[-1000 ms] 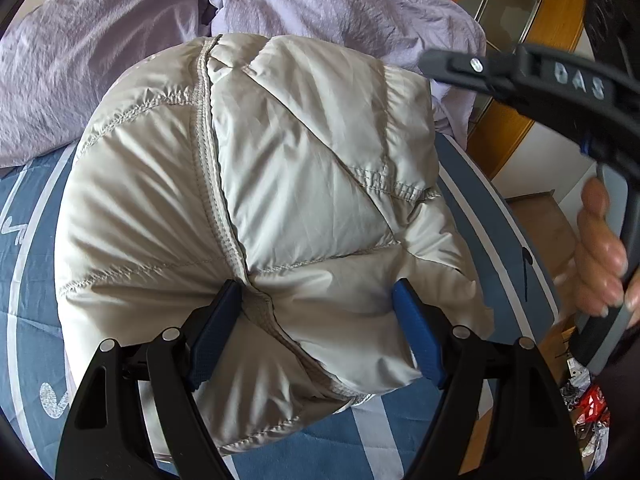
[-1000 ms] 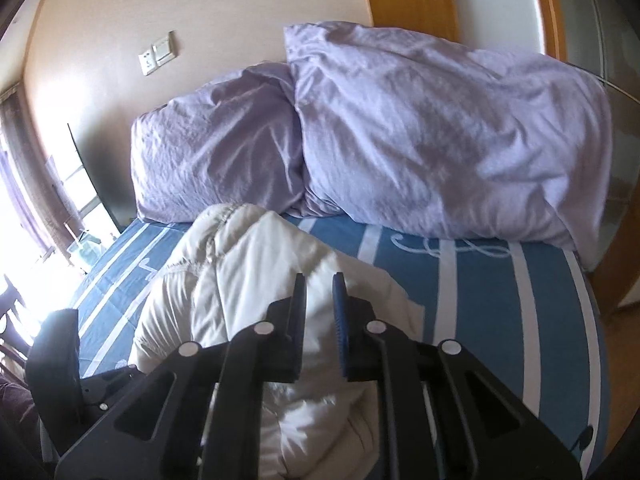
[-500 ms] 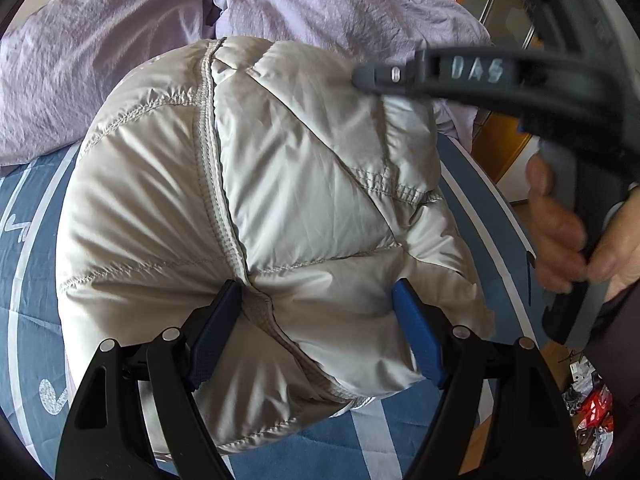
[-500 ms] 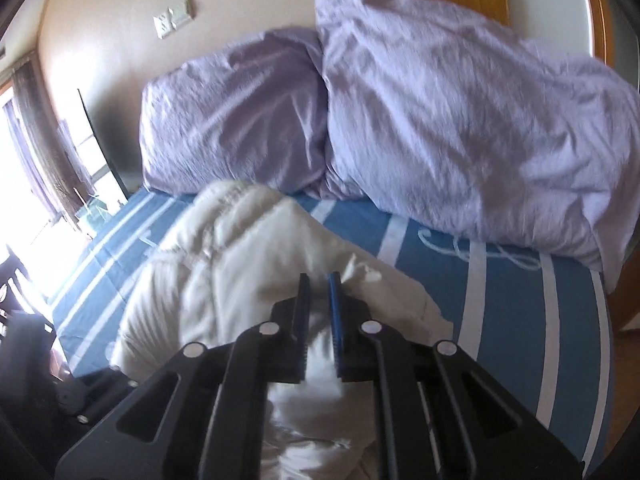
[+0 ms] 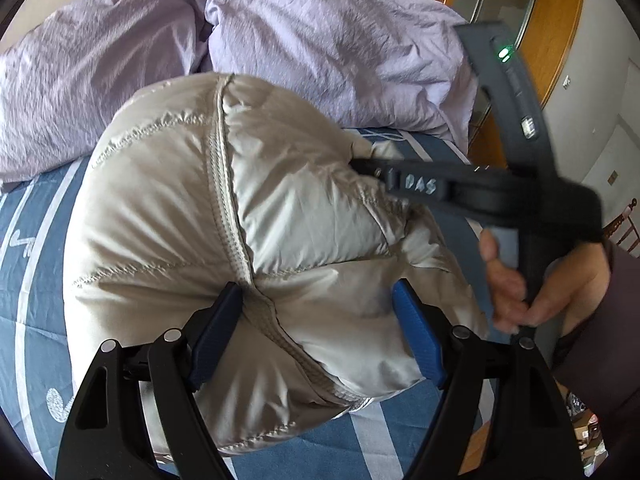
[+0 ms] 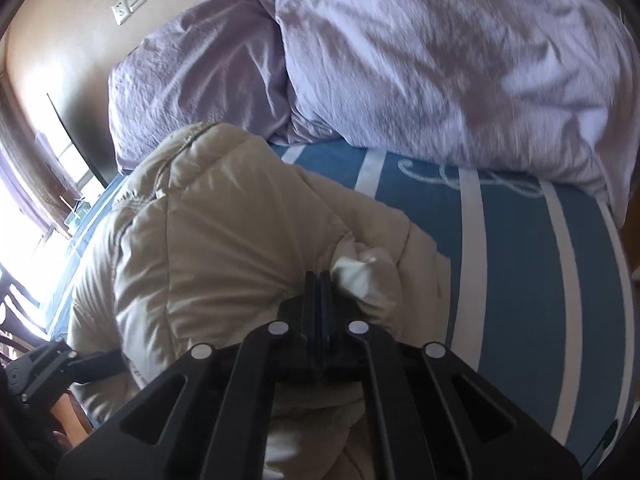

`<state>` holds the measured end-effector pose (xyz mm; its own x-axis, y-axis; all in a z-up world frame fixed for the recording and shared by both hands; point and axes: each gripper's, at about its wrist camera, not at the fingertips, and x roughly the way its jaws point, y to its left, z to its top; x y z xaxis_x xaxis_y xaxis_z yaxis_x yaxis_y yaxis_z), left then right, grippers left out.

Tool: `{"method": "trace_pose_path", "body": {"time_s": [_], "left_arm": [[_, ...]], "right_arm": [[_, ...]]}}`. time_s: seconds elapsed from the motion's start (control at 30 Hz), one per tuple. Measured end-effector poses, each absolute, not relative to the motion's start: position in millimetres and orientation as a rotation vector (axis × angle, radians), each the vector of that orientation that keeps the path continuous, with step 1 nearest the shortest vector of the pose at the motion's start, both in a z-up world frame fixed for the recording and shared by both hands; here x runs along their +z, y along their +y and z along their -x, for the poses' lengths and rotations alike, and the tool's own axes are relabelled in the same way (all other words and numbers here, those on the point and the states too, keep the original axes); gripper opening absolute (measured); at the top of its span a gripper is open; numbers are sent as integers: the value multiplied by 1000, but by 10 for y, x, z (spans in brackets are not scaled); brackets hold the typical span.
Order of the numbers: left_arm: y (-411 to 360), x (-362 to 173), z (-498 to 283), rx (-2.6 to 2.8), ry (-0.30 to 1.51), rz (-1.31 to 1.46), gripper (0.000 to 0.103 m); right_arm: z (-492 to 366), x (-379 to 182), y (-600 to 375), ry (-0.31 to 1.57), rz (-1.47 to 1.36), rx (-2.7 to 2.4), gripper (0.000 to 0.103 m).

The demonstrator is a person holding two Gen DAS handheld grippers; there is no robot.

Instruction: Fold large clothes

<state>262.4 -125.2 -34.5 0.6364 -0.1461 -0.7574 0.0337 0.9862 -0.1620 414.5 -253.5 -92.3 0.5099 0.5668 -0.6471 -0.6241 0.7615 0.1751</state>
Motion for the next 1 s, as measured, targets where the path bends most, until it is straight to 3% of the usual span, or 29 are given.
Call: {"method": "trace_pose_path", "body": {"time_s": [1.0], "left_arm": [[-758,221,-3051,-3,763,112,77]], "right_arm": [[-4089,-1254,-2584,699,-22,606,0]]}}
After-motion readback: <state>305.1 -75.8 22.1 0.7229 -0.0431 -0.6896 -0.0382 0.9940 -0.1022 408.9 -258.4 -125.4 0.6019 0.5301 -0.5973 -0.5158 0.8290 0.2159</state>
